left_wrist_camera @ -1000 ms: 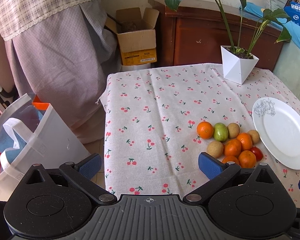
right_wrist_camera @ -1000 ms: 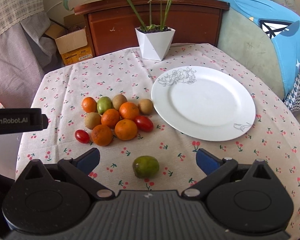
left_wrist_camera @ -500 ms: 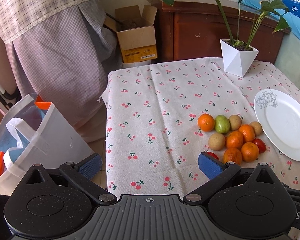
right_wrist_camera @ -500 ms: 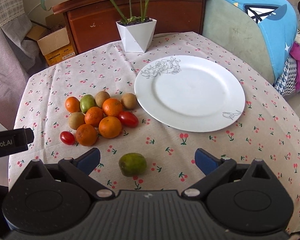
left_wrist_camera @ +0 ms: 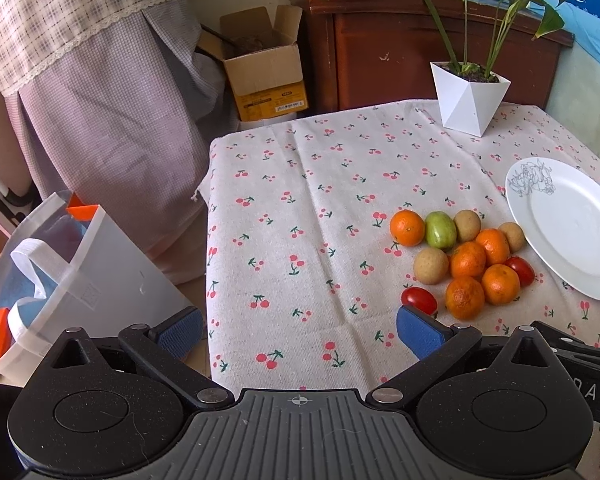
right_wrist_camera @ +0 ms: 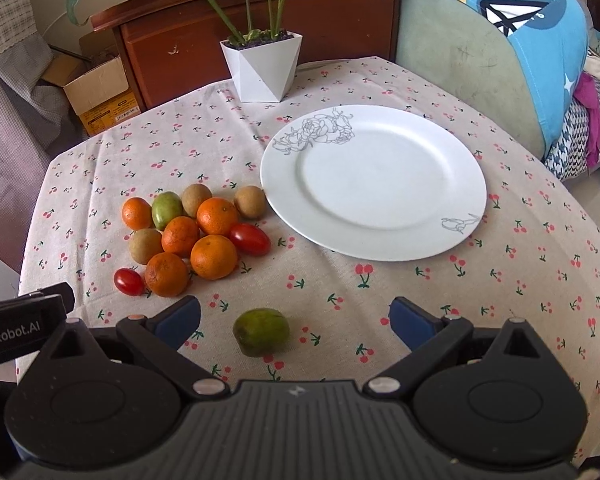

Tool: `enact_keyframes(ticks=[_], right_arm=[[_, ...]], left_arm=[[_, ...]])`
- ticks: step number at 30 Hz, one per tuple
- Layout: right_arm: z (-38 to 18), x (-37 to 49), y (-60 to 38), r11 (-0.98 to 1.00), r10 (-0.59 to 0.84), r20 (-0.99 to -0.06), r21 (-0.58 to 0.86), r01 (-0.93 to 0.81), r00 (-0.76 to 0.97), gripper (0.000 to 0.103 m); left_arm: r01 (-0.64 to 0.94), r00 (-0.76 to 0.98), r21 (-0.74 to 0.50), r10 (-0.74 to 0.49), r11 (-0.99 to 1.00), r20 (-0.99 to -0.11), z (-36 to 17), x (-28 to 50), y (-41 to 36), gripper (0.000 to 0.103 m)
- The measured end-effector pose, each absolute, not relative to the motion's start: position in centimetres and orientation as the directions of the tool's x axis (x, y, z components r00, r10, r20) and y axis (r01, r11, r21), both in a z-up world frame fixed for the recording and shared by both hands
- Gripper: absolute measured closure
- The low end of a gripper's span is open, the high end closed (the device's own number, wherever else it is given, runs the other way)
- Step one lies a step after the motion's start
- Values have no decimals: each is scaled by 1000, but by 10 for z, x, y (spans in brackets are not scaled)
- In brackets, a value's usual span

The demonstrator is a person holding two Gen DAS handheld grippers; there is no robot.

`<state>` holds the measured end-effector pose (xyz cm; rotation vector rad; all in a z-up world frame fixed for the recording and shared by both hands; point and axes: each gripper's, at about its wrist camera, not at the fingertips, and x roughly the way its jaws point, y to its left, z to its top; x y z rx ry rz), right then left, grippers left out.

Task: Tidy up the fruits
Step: 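Move the right tool toward the green lime while the left tool approaches the red cherry tomato, then close the right gripper on the green lime while the left gripper grasps the red cherry tomato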

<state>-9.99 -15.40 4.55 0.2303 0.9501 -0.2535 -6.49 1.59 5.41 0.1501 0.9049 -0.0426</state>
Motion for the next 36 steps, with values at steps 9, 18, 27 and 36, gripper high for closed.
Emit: enact_keyframes(ticks=[9, 18, 27, 36], right_arm=[[46, -100, -154, 945, -127, -822, 70, 319, 555, 4], [46, -100, -154, 945, -129, -822, 67, 319, 554, 4], [46, -100, -155, 945, -124, -824, 72, 320, 552, 8], [49, -115, -177, 941, -54, -807, 156, 299, 589, 10]], left_arm=[[112, 620, 123, 27, 986, -784, 53, -68, 13, 0], [115, 624, 130, 30, 985, -781, 52, -69, 12, 0], [119, 616, 93, 0, 988, -787, 53, -69, 13, 1], [129, 607, 54, -36, 990, -794, 52, -69, 16, 0]])
